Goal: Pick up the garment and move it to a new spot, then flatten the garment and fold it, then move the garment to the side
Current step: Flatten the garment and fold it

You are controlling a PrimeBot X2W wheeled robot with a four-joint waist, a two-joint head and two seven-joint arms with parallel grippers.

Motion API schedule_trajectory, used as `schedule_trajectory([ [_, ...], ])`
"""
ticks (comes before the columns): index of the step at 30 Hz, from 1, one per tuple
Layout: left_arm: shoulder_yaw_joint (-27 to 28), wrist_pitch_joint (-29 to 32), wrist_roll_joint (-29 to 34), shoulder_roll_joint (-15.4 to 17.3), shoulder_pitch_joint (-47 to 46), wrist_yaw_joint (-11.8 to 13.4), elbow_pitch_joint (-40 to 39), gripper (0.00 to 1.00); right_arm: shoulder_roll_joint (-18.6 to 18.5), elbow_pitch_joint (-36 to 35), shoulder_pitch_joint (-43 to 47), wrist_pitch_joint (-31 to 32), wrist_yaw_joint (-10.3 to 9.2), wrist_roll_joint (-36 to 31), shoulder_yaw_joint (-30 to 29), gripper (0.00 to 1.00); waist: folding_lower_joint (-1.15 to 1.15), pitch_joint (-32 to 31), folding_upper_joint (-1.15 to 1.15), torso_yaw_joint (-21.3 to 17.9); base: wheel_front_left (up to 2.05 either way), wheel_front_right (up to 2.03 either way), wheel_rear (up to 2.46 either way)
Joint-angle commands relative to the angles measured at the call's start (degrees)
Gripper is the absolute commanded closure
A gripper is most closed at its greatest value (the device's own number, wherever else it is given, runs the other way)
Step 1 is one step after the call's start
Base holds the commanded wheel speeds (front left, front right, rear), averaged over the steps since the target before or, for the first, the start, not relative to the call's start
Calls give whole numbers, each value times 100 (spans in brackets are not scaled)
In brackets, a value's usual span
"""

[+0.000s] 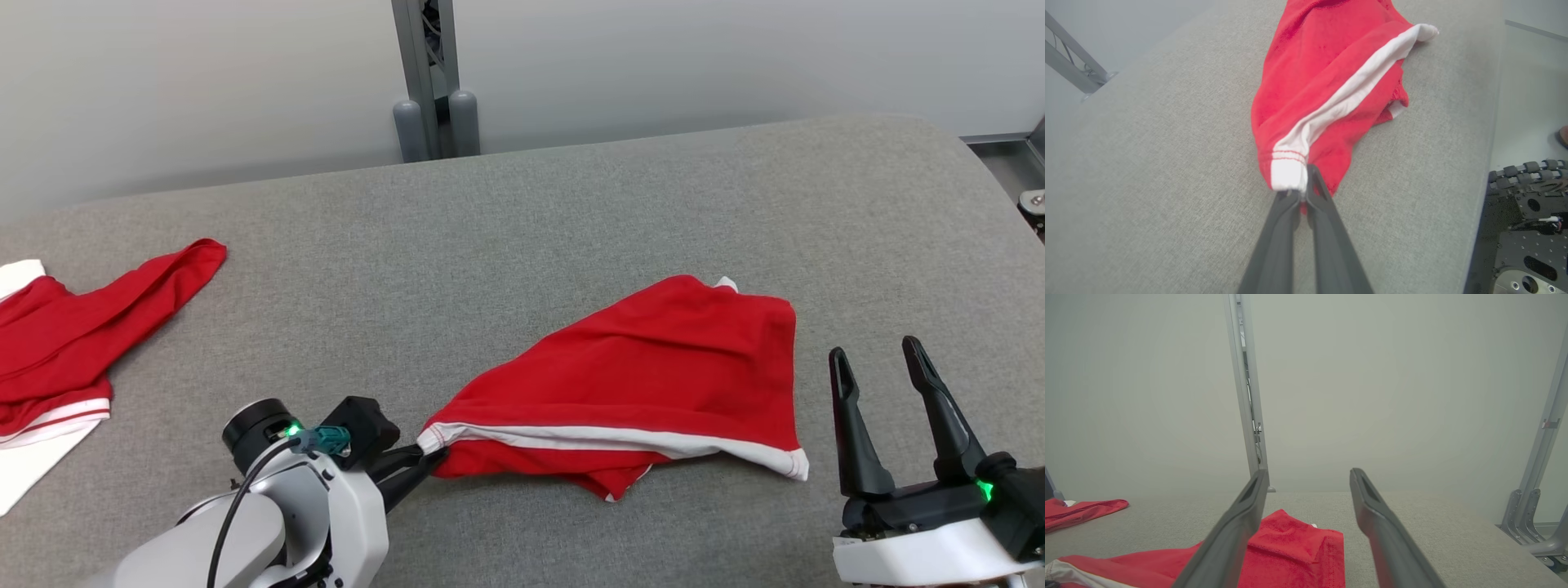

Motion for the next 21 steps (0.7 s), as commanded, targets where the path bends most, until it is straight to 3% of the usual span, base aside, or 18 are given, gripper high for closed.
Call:
schedule_trajectory([
  [1,3,-2,6,15,0,28,78,100,-26,12,8,-8,1,-31,1,0,0,-25,0,6,0,0,0],
  [2,12,-2,-63,-18,66,37,148,100,-26,23,27,-8,1,-35,4,0,0,-54,0,8,0,0,0],
  [3,32,7,-142,-44,135,61,219,76,-26,35,45,-8,1,-38,13,0,0,-88,0,8,0,0,0],
  [4,46,24,-212,-57,189,89,294,29,-26,47,66,-8,1,-44,28,0,0,-121,0,4,0,0,0],
  [5,66,28,-278,-68,232,120,345,0,-26,60,87,-8,1,-48,34,0,0,-158,0,3,0,0,0],
  [8,197,-73,-537,-106,430,214,424,0,-26,74,139,-8,1,-66,70,0,0,-299,0,0,0,0,0],
  [12,396,-250,-814,6,771,521,389,0,-26,88,231,-8,1,-106,112,0,0,-522,0,22,0,0,0],
  [16,872,-942,-1090,93,1242,1174,102,0,-27,60,323,-8,1,-134,122,0,0,-716,0,134,0,0,0],
  [21,1719,-1516,-1464,-226,1810,1837,-103,0,-26,95,369,-8,1,-144,171,0,0,-868,0,297,0,0,0],
])
